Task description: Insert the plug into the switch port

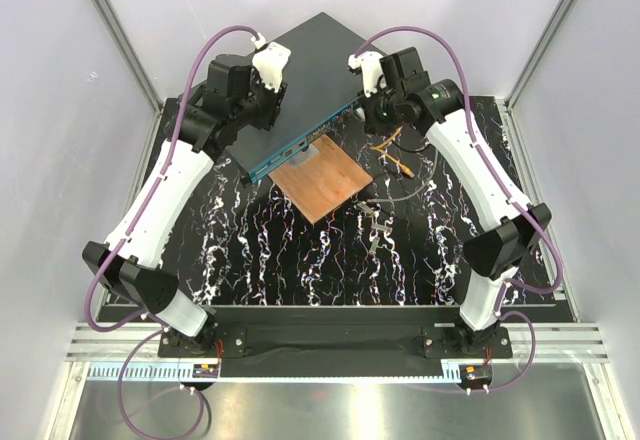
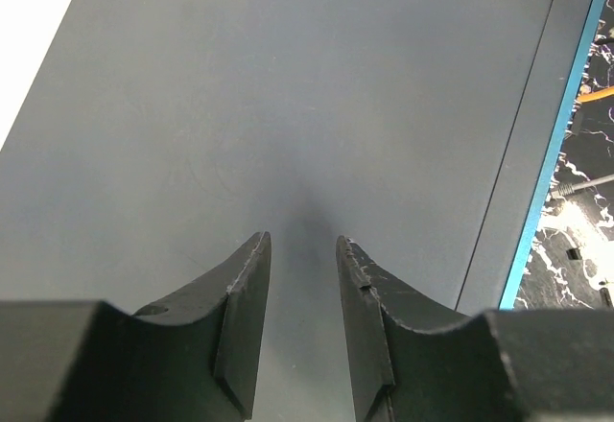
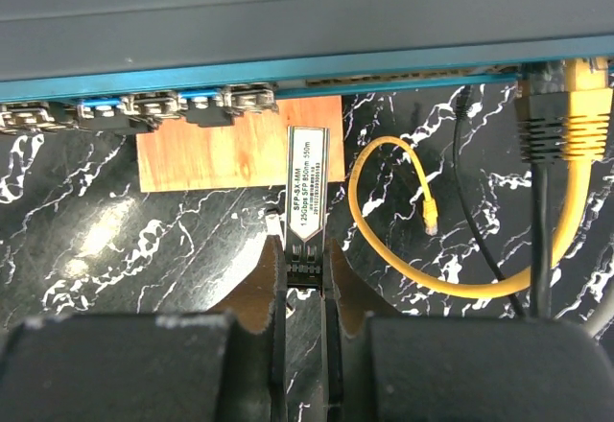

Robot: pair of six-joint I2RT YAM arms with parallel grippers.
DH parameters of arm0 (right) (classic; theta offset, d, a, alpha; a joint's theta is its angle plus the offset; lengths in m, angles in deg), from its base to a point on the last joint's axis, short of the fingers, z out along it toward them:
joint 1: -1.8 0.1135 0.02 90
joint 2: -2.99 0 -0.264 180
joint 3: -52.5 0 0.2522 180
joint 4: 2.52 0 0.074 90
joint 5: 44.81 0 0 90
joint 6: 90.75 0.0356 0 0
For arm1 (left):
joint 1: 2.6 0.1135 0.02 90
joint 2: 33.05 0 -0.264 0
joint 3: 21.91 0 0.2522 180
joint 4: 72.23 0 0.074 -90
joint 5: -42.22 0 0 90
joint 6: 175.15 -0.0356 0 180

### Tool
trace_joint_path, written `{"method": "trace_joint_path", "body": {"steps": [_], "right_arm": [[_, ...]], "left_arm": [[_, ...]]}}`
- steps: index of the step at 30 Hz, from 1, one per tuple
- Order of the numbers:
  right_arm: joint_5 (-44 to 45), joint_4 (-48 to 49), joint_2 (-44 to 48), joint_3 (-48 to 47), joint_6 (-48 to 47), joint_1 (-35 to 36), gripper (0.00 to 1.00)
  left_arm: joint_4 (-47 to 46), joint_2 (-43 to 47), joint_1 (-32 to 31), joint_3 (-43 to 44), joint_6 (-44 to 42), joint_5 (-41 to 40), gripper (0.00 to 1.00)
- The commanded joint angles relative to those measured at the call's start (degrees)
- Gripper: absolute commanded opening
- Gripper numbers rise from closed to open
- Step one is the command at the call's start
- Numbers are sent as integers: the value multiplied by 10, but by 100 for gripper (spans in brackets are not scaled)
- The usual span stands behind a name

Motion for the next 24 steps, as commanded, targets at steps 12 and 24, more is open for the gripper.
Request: {"method": "trace_joint_path", "body": {"steps": [12,24], "right_arm": [[61,22,5,-20,-11,20,0],[16,37,93,72,-51,-5,0]], "left_arm": [[-22,36,14,11,33,36,46],[-145,193,277,-149,308,380,82]]}}
